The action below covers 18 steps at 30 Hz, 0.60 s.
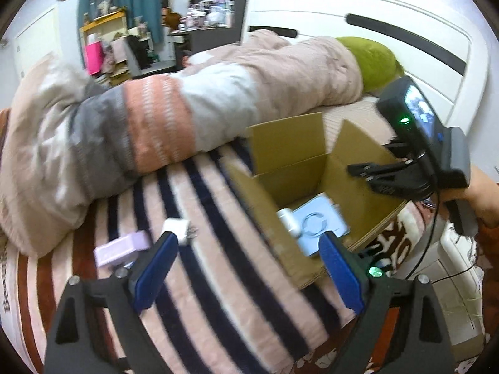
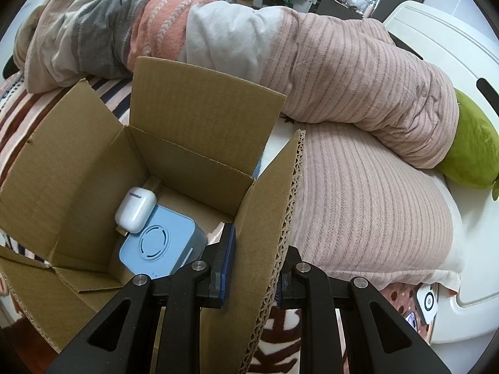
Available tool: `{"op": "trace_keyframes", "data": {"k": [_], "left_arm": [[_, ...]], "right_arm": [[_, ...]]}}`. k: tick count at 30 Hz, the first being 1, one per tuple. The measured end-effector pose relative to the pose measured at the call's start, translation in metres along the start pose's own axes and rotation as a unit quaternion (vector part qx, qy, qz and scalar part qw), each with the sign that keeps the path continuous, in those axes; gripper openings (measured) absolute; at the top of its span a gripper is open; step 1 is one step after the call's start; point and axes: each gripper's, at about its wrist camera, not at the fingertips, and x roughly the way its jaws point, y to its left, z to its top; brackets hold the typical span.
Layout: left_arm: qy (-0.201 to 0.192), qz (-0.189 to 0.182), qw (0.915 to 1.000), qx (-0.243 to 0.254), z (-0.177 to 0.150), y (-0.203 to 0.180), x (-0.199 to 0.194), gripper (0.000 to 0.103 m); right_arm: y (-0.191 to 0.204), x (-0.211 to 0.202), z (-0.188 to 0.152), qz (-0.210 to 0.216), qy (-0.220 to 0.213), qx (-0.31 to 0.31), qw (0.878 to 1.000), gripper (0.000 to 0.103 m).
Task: Organize rigid objects
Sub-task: 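Grasp the white rectangular case with the left tool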
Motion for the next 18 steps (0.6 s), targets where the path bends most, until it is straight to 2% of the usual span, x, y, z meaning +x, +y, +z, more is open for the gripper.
{"op": "trace_keyframes", "data": {"k": [7,11,15,18], "left_arm": [[0.010,0.044,0.9954,-0.084,-0.052,0.077,0.008,0.090],[0.028,0.075,0.9865,-0.143,-0.090,0.123,0.035,0.090],[0.050,0.110,0.9728,-0.197,-0.122,0.162,0.060,0.090],[0.056,0.106,0.9679,-0.221,-0.135,0.176,0.070,0.090]], "right_arm": [[0.000,0.000,-0.001,-0.002,0.001,0.003,1.000,0.015],[0.001,0.000,-0.001,-0.004,0.001,0.003,1.000,0.015],[0.001,0.000,-0.001,-0.005,0.002,0.003,1.000,0.016],[0.001,0.000,-0.001,-0.005,0.002,0.003,1.000,0.016]]}}
